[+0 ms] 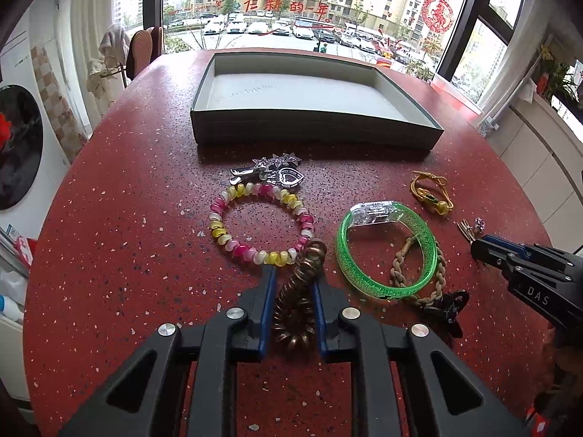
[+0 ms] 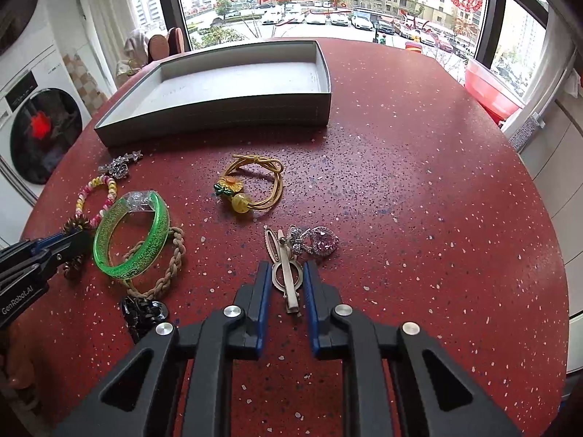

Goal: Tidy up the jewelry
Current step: 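Grasp the brown coil bracelet with the left tool while the right tool grasps the pink-gem silver pendant, then carry the coil bracelet with the left tool while the right tool carries the pendant over the grey tray, then open the left tool to drop the coil bracelet while the right tool releases the pendant in the tray, then withdraw both tools from the tray toward the remaining jewelry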

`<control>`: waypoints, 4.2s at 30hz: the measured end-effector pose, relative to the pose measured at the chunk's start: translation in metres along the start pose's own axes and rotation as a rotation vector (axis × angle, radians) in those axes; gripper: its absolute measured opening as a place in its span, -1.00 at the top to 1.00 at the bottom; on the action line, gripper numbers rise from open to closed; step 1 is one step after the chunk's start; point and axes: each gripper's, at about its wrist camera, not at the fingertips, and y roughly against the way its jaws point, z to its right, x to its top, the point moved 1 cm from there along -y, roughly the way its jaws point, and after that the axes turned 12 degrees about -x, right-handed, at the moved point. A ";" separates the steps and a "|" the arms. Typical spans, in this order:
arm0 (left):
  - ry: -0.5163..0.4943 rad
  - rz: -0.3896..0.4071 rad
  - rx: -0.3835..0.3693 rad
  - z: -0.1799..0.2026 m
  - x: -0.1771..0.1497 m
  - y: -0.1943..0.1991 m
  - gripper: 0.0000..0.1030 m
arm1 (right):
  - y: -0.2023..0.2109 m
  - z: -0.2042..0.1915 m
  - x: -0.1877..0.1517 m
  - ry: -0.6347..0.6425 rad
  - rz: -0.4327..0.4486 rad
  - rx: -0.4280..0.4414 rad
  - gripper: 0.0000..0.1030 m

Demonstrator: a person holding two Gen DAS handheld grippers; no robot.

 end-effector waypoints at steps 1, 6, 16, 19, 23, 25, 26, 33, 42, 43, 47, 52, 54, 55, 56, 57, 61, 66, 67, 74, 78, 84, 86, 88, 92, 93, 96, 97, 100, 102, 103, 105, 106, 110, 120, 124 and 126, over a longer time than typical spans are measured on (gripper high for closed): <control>0.002 -0.001 -0.005 0.000 -0.001 0.001 0.29 | 0.000 0.001 -0.001 -0.006 -0.002 0.024 0.63; 0.028 0.004 -0.033 -0.003 -0.002 0.011 0.29 | 0.005 0.009 -0.003 -0.056 -0.009 0.138 0.65; 0.033 0.039 -0.055 -0.006 0.007 0.030 0.29 | 0.006 0.014 0.001 -0.097 -0.039 0.187 0.92; 0.037 0.039 -0.056 -0.005 0.007 0.032 0.29 | 0.006 0.017 0.001 -0.095 -0.044 0.154 0.82; 0.039 0.037 -0.058 -0.004 0.006 0.032 0.29 | 0.006 0.022 0.005 -0.107 -0.026 0.125 -0.30; 0.038 0.041 -0.059 -0.004 0.007 0.033 0.29 | 0.004 0.023 0.009 -0.126 -0.018 0.126 -0.30; 0.038 0.043 -0.059 -0.004 0.007 0.034 0.29 | 0.002 0.024 0.011 -0.136 -0.020 0.123 -0.30; 0.035 0.045 -0.060 -0.001 0.009 0.033 0.29 | -0.012 0.010 0.018 -0.087 -0.020 0.026 0.37; 0.032 0.044 -0.064 0.003 0.012 0.030 0.29 | -0.006 0.026 0.014 -0.159 -0.004 0.104 0.38; 0.033 0.043 -0.065 0.003 0.012 0.030 0.29 | -0.005 0.027 0.015 -0.167 -0.002 0.118 0.38; 0.034 0.043 -0.071 0.002 0.017 0.028 0.29 | -0.001 0.031 0.022 -0.196 -0.005 0.176 0.38; 0.001 0.057 -0.069 0.005 0.035 0.027 0.29 | 0.005 0.024 0.041 -0.180 0.008 0.213 0.38; -0.002 0.064 -0.077 0.006 0.046 0.024 0.29 | 0.006 0.020 0.051 -0.169 0.017 0.224 0.38; -0.003 0.068 -0.080 0.006 0.052 0.023 0.29 | 0.007 0.018 0.057 -0.163 0.020 0.230 0.38; -0.002 0.071 -0.081 0.005 0.058 0.022 0.29 | 0.006 0.016 0.062 -0.159 0.022 0.236 0.38; 0.000 0.074 -0.081 0.004 0.064 0.020 0.29 | 0.006 0.014 0.068 -0.155 0.024 0.242 0.38; 0.021 0.089 -0.091 -0.003 0.092 0.015 0.29 | 0.006 0.011 0.099 -0.150 0.042 0.262 0.38; 0.044 0.093 -0.089 -0.014 0.127 0.002 0.29 | -0.007 0.008 0.141 -0.149 0.041 0.292 0.38; 0.045 0.092 -0.079 -0.016 0.133 -0.002 0.29 | -0.012 0.007 0.150 -0.150 0.035 0.298 0.38; 0.045 0.061 -0.025 -0.030 0.180 -0.042 0.29 | -0.050 -0.005 0.201 -0.130 0.010 0.277 0.38; 0.028 0.037 0.014 -0.033 0.205 -0.071 0.29 | -0.076 -0.011 0.223 -0.117 -0.012 0.251 0.38; 0.024 -0.008 0.057 -0.041 0.219 -0.112 0.29 | -0.110 -0.024 0.234 -0.079 -0.047 0.202 0.38; 0.033 -0.026 0.065 -0.045 0.217 -0.121 0.29 | -0.118 -0.028 0.232 -0.067 -0.057 0.189 0.38; 0.031 -0.035 0.080 -0.047 0.213 -0.128 0.29 | -0.126 -0.031 0.230 -0.056 -0.069 0.177 0.38; 0.003 -0.058 0.116 -0.047 0.207 -0.137 0.27 | -0.134 -0.034 0.223 -0.032 -0.070 0.151 0.38; -0.006 -0.059 0.129 -0.047 0.206 -0.139 0.10 | -0.133 -0.035 0.222 -0.025 -0.069 0.143 0.38; -0.032 -0.048 0.170 -0.041 0.202 -0.140 0.06 | -0.131 -0.037 0.221 -0.018 -0.064 0.131 0.35; -0.035 -0.047 0.177 -0.041 0.201 -0.140 0.06 | -0.130 -0.037 0.220 -0.020 -0.065 0.135 0.28; -0.028 -0.052 0.179 -0.041 0.202 -0.138 0.06 | -0.128 -0.036 0.220 -0.040 -0.070 0.156 -0.06; -0.020 -0.044 0.176 -0.042 0.202 -0.135 0.06 | -0.122 -0.032 0.221 -0.059 -0.054 0.174 -0.10; -0.016 -0.037 0.177 -0.042 0.202 -0.133 0.06 | -0.119 -0.032 0.223 -0.069 -0.046 0.181 -0.14; -0.008 -0.027 0.168 -0.044 0.202 -0.128 -0.47 | -0.110 -0.027 0.222 -0.088 -0.028 0.188 -0.21; 0.005 -0.020 0.158 -0.045 0.202 -0.125 -0.79 | -0.104 -0.025 0.222 -0.098 -0.016 0.190 -0.27; 0.035 0.035 0.133 -0.045 0.201 -0.109 -1.00 | -0.086 -0.018 0.218 -0.137 0.019 0.199 -0.36; 0.009 0.091 0.115 -0.039 0.184 -0.063 -1.00 | -0.043 -0.011 0.191 -0.183 0.065 0.243 -0.61; 0.015 0.089 0.100 -0.039 0.168 -0.045 -1.00 | -0.028 -0.007 0.173 -0.192 0.089 0.242 -0.74; 0.015 0.088 0.093 -0.038 0.157 -0.036 -1.00 | -0.020 -0.002 0.161 -0.188 0.098 0.240 -0.75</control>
